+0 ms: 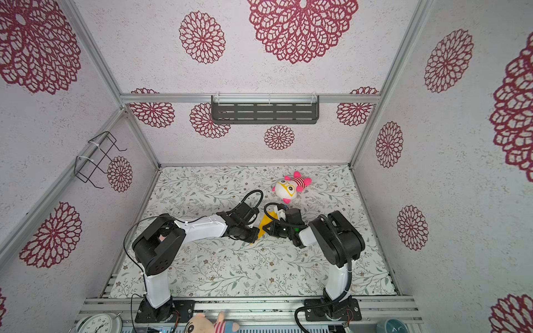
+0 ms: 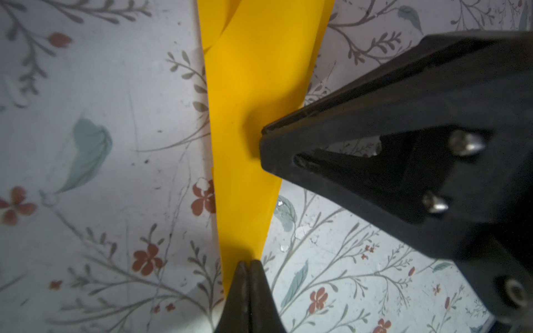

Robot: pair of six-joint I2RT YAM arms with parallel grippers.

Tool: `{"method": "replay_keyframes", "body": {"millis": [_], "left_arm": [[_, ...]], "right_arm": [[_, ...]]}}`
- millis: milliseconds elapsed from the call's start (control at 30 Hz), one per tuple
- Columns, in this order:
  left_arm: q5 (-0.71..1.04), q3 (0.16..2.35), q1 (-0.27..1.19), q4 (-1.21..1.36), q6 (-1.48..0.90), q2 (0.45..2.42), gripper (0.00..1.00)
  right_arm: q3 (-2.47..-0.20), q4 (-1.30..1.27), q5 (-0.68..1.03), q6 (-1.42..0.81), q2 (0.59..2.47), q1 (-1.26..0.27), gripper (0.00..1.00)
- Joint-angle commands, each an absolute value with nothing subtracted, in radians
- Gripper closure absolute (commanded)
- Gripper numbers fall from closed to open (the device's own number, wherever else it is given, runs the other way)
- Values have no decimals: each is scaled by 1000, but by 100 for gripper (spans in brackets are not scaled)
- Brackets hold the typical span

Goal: Fold a paper plane with a square sheet of paper (pick it up from the middle)

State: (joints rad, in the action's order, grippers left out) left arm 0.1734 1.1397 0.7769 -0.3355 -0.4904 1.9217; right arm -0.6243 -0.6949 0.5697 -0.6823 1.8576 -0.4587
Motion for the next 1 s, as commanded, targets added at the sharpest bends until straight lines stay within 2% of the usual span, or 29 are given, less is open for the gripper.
{"method": "replay_keyframes", "body": {"millis": [0, 567, 800, 967], "left_arm": [[149, 1102, 793, -417, -492, 1895, 96], [132, 1081, 829, -462, -499, 1831, 97], [68, 1100, 837, -415, -484, 1773, 96], [70, 1131, 842, -374, -456, 1816, 95]], "right_arm": [[-617, -589, 522, -690, 1901, -461, 87], [-621, -583, 518, -697, 1911, -461, 87], [-618, -582, 514, -704, 1911, -462, 87], [-615, -605, 520, -723, 1923, -462, 88]]}}
